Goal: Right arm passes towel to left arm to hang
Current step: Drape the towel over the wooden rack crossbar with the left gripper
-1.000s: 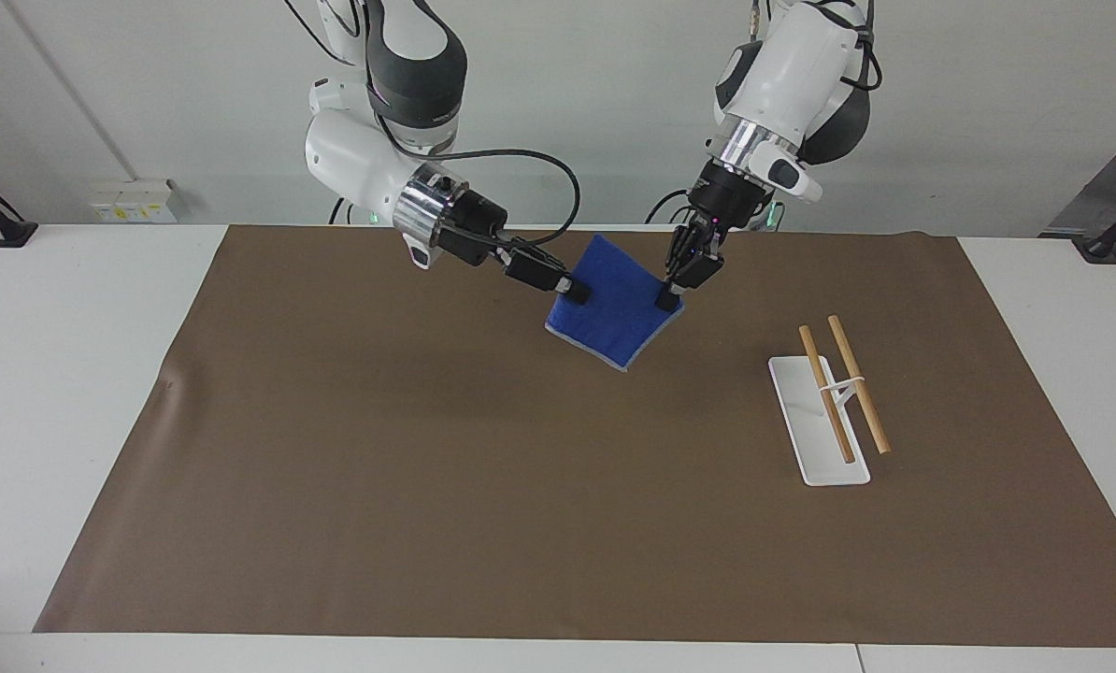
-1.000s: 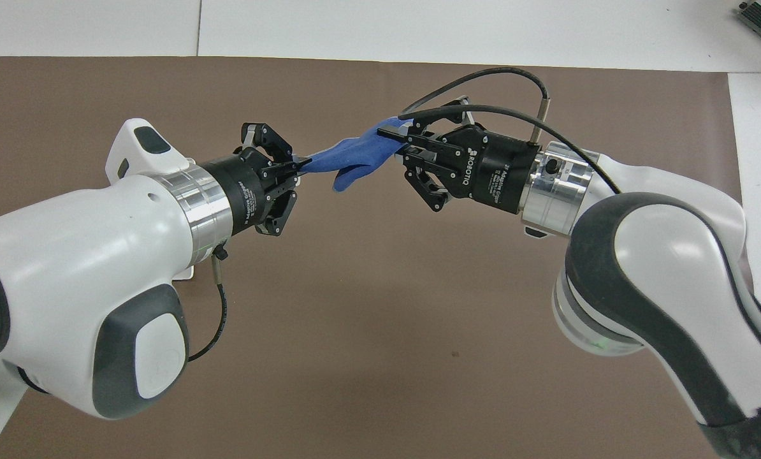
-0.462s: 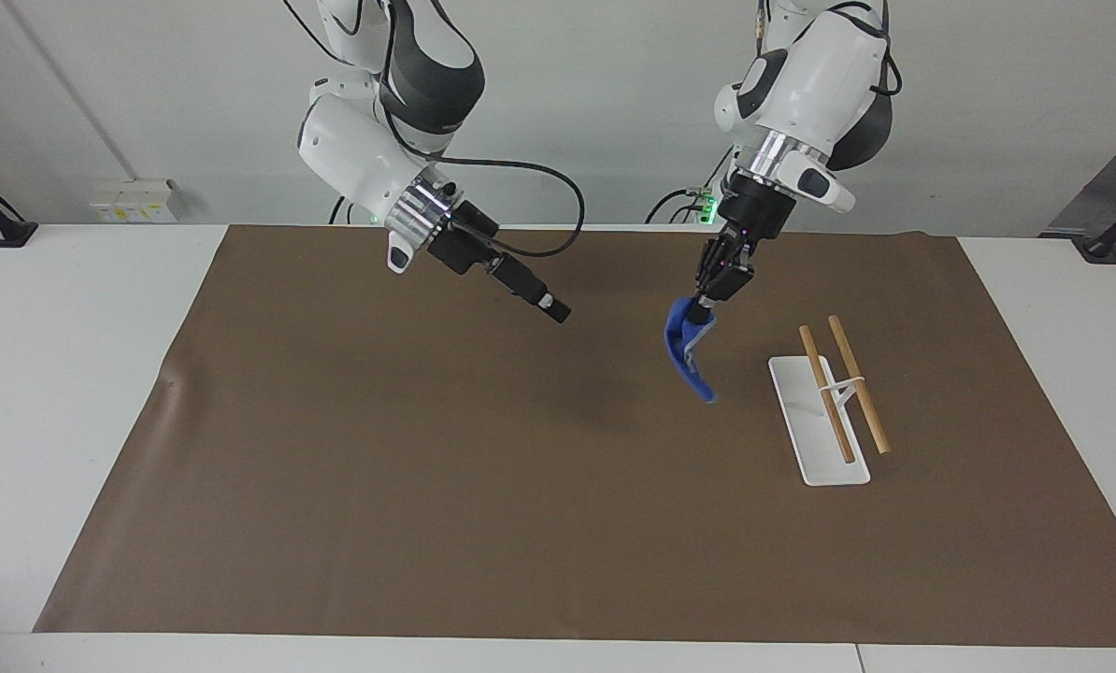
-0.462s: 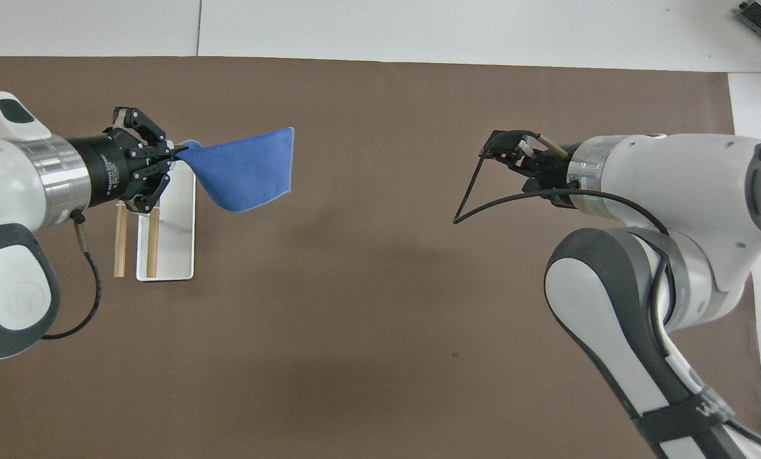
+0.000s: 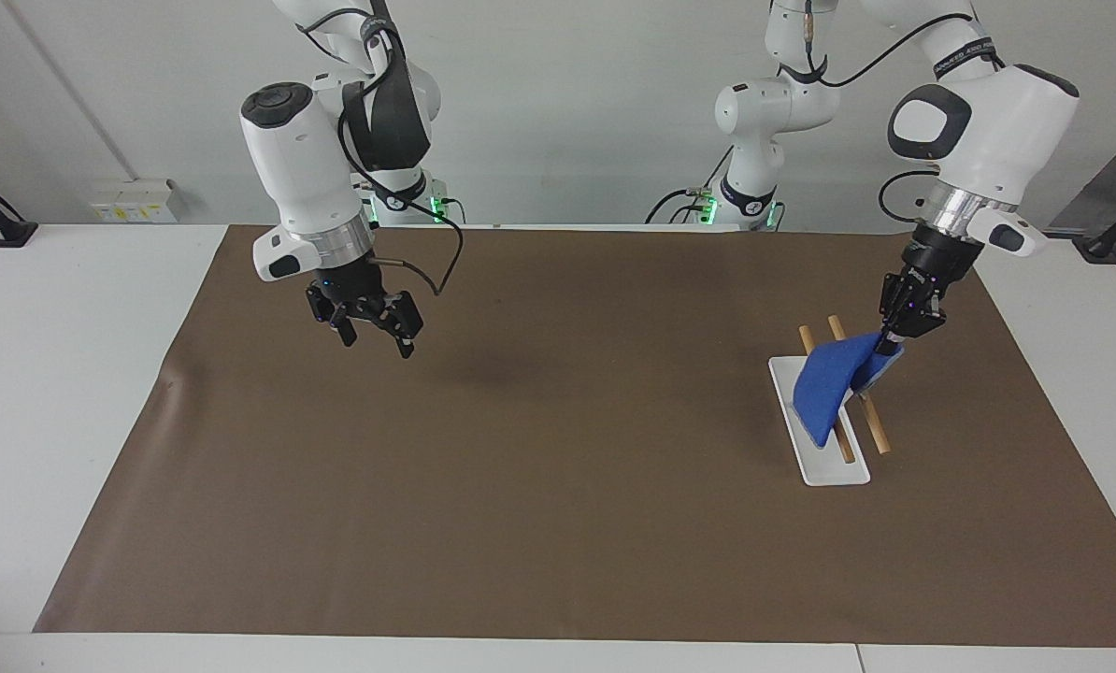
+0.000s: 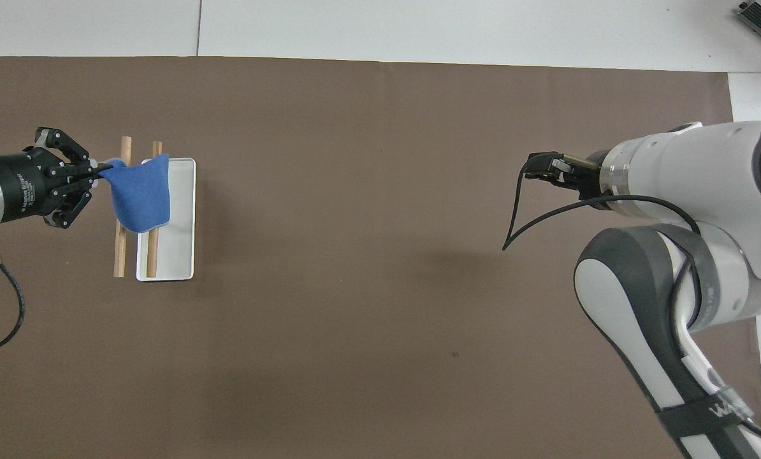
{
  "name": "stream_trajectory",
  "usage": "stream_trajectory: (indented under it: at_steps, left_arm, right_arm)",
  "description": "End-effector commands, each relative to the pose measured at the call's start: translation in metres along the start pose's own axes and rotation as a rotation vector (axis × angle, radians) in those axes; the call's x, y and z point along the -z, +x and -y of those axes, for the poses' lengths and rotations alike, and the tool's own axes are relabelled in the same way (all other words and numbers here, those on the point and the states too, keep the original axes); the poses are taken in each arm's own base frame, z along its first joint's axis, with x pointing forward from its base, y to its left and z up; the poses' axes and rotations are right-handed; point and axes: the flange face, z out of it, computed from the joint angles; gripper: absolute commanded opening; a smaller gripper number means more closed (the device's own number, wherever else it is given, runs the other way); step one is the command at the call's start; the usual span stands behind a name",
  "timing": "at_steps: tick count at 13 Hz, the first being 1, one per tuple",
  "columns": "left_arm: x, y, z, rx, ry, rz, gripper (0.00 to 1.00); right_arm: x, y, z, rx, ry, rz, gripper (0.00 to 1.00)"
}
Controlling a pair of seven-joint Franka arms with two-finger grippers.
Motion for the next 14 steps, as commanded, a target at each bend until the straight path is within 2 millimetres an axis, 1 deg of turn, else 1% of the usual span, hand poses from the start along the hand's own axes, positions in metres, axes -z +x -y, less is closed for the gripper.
stream_trajectory:
  at_steps: [1,3,4,6,7,8,10,11,12,13,14]
  left_arm:
    - [-0.001,0.013,0.013,-0.123,0.052,-0.063,0.0]
    - [-0.017,0.019,0.014,-0.175,0.094,-0.104,0.0]
    - [-0.02,0.022,0.013,-0.215,0.112,-0.14,0.0]
    - [-0.025,0.027,0.009,-0.29,0.13,-0.173,0.0]
    - [-0.026,0.035,0.007,-0.298,0.116,-0.184,0.0]
    - [-0.028,0.039,0.006,-0.294,0.105,-0.191,0.0]
    - [-0.02,0.045,-0.002,-0.335,0.128,-0.229,0.0]
    - [-0.011,0.054,-0.008,-0.352,0.157,-0.255,0.0]
    - [-0.002,0.056,-0.016,-0.363,0.196,-0.259,0.0]
    - [0.009,0.058,-0.026,-0.356,0.221,-0.252,0.0]
    - [0.017,0.057,-0.03,-0.352,0.245,-0.243,0.0]
  right_arm:
    - [0.036,0.0,-0.005,0.028,-0.047,0.012,1.0]
    - [0.055,0.003,-0.012,0.014,-0.056,0.025,1.0]
    - [0.067,0.003,-0.015,0.01,-0.06,0.03,1.0]
    - [0.085,0.009,-0.03,0.023,-0.075,0.055,1.0]
    - [0.09,0.013,-0.045,0.025,-0.084,0.068,1.0]
    - [0.101,0.018,-0.056,0.032,-0.085,0.068,1.0]
    - [0.12,0.025,-0.078,0.053,-0.09,0.077,1.0]
    - [0.127,0.028,-0.086,0.084,-0.091,0.084,1.0]
    - [0.125,0.027,-0.085,0.119,-0.09,0.086,1.0]
    - [0.119,0.021,-0.087,0.124,-0.093,0.109,1.0]
    - [0.122,0.023,-0.094,0.12,-0.092,0.109,1.0]
